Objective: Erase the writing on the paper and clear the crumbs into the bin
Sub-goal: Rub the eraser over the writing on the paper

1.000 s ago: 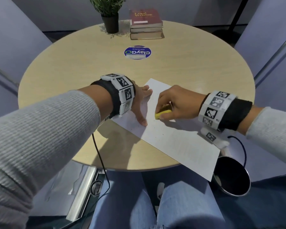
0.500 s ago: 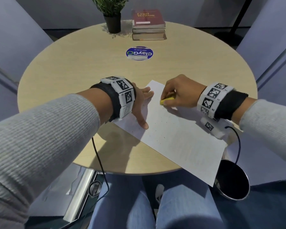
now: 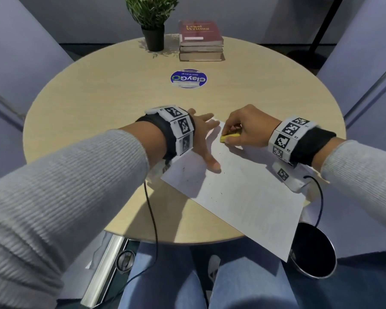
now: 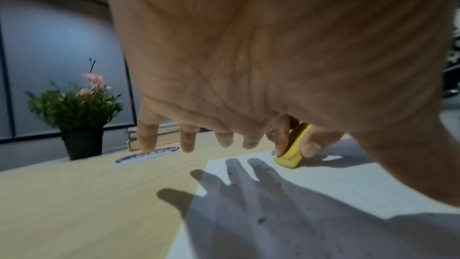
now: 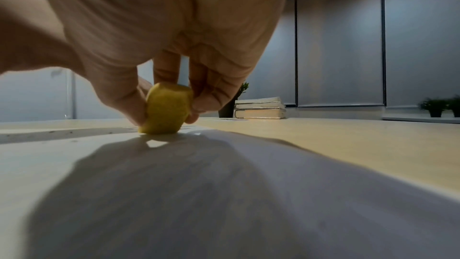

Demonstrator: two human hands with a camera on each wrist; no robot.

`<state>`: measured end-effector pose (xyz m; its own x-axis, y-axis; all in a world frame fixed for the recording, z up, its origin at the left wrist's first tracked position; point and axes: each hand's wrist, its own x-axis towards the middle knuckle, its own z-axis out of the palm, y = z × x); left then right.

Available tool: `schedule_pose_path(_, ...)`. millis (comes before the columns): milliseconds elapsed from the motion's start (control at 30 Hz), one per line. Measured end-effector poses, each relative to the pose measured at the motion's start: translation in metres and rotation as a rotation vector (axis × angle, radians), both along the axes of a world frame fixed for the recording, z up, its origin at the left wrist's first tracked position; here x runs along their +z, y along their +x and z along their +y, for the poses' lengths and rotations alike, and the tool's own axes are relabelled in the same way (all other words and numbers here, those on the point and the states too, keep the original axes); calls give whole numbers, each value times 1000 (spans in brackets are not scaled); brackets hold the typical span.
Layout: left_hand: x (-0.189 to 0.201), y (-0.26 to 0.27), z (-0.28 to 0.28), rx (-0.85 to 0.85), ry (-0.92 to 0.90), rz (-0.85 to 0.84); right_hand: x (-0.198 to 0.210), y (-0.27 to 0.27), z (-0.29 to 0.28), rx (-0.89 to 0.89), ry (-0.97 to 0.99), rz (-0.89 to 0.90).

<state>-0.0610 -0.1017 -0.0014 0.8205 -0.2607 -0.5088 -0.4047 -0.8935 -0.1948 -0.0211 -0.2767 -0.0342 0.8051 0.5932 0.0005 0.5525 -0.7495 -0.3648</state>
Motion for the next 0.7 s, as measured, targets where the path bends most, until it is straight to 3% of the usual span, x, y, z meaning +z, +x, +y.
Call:
schedule_pose_path(100,-6,-1,-4,6,-16,42,0,-4,2,9,9,-5)
schedule_pose_path(233,-4,-2,-1,23,-84,72,-2,-19,16,191,10,35)
schedule_pose_path(367,-7,-1,-2,48,-76,91,3,4,2,-22,3,-14)
schedule_pose_path(500,-5,-3,-3,46,-82,88,-3,-4,8,68,-24,-30)
schedule_pose_path(633,-4,-5,-4,56,-95,89,3,8,0,-58,-20,-49)
schedule_pose_path(700,-3,-6,-4,50,-101,89,1,2,5,11,-31,-48)
